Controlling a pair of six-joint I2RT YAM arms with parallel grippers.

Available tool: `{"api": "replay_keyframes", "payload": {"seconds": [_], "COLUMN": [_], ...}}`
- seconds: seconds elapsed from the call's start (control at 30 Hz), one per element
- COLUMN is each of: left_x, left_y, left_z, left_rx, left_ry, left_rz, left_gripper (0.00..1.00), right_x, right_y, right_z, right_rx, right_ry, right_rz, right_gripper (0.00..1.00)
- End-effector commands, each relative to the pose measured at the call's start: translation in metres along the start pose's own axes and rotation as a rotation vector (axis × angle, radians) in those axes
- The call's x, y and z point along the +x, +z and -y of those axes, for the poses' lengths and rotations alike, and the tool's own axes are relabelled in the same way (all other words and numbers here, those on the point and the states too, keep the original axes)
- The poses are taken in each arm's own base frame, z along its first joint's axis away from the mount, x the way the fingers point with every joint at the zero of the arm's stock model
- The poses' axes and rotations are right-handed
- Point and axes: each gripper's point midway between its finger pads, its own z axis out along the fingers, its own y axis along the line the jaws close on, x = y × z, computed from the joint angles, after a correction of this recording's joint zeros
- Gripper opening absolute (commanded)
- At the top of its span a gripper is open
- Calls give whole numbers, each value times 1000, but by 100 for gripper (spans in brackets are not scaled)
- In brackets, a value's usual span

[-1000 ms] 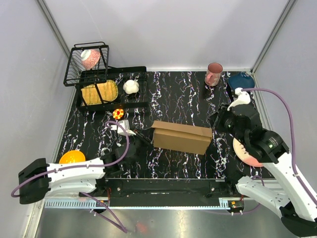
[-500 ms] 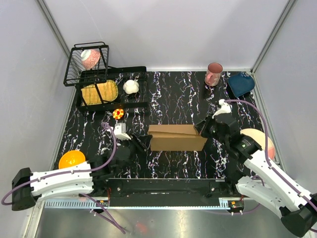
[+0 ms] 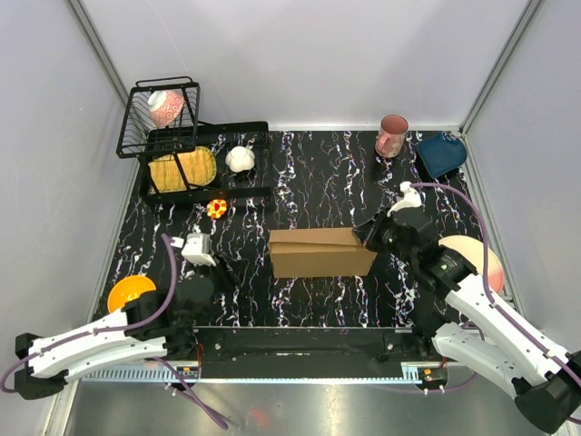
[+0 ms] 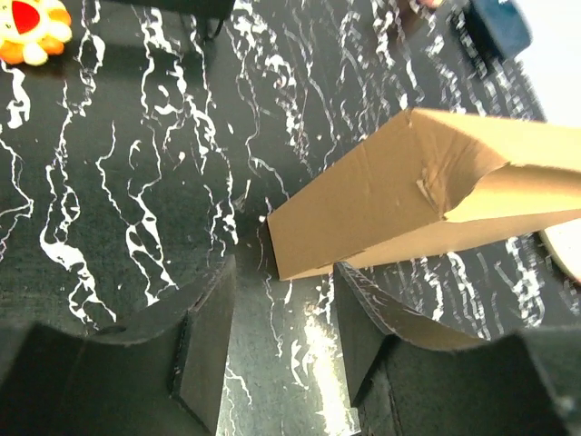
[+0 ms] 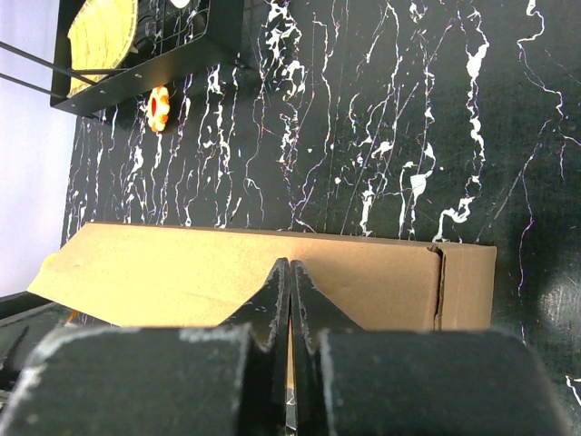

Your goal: Fold the paper box

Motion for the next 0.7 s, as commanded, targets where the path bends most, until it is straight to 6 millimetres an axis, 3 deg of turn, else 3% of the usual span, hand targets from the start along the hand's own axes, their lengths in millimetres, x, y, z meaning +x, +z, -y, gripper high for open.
{"api": "replay_keyframes", "payload": {"seconds": [0.0, 0.07, 0.17, 0.23, 0.27, 0.33, 0.4, 0.5, 0.53, 0.67], "left_x": [-42, -64, -95, -121, -120, -141, -143, -144, -151, -143], "left_y": [-16, -20, -21, -24, -17, -17, -7, 9, 15, 36], "left_z": [-5, 7, 25, 42, 49, 71, 95, 113, 111, 119], "left_rx": [5, 60, 106, 136, 117, 150, 187, 231, 229, 278], "left_ry": [-40, -84, -116, -145, -80, -75, -31, -32, -54, -86], "left_rz": [123, 204, 320, 387, 380, 399, 371, 345, 360, 311], "left_gripper": [51, 51, 43, 30, 24, 15, 11, 10, 10, 8], "right_x": [53, 50, 48, 50, 51, 53, 55, 57, 56, 58], "right_y": [0, -1, -1, -1, -1, 0, 1, 1, 1, 0], "right_z": [45, 44, 44, 44, 45, 45, 46, 47, 47, 49], "right_rx": [152, 148, 149, 149, 151, 146, 146, 146, 143, 146], "right_ry": [-41, -42, -51, -53, -54, -53, -50, -48, -47, -54], "right_rz": [-184, -175, -170, -177, -179, -185, -191, -194, -188, -192], "right_gripper": [0, 0, 0, 0, 0, 0, 0, 0, 0, 0]}}
